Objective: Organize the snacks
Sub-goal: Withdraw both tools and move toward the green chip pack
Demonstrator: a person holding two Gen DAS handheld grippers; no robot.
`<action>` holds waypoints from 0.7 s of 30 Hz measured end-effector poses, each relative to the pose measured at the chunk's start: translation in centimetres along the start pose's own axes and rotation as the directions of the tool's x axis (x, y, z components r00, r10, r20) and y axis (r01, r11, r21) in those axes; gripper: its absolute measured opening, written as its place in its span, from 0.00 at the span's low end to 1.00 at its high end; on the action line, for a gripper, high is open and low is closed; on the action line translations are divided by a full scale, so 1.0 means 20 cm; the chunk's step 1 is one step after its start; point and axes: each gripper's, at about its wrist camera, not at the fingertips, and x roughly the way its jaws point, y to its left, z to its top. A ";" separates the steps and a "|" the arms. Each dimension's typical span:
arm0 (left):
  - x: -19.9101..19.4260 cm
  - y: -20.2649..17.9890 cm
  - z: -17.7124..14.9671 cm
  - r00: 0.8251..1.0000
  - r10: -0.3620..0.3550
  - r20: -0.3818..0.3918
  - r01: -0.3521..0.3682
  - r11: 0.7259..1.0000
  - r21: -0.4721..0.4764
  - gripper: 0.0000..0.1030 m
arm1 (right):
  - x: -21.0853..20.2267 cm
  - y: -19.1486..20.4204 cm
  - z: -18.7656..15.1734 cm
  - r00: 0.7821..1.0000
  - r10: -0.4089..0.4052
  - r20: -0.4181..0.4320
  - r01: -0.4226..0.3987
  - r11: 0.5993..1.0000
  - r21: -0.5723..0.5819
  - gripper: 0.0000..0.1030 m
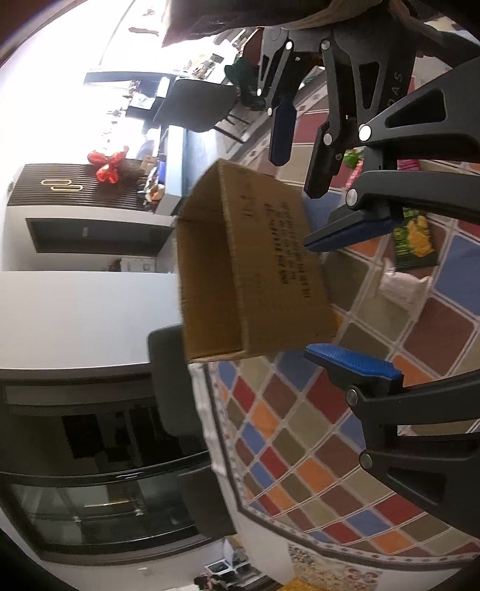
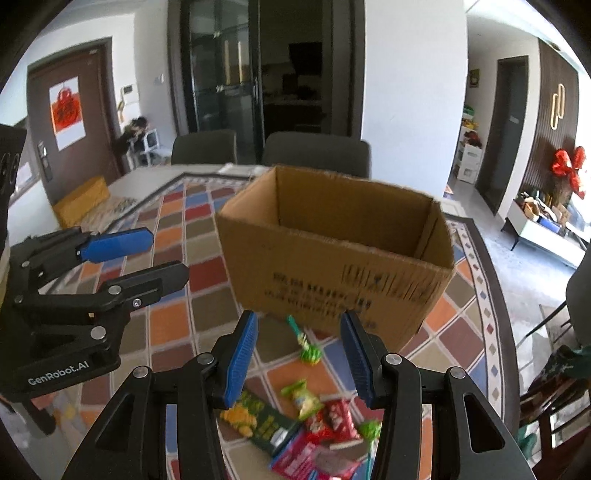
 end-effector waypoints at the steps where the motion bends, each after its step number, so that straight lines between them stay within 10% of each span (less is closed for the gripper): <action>1: 0.01 0.00 -0.02 1.000 0.002 -0.013 -0.002 1.000 0.002 0.50 | 0.01 0.01 -0.01 1.000 0.003 -0.008 -0.003 1.000 -0.002 0.47; 21: 0.25 -0.03 -0.31 0.972 -0.057 -0.227 0.055 0.998 -0.017 0.50 | 0.29 0.04 -0.25 0.965 0.064 -0.255 -0.074 0.997 -0.030 0.46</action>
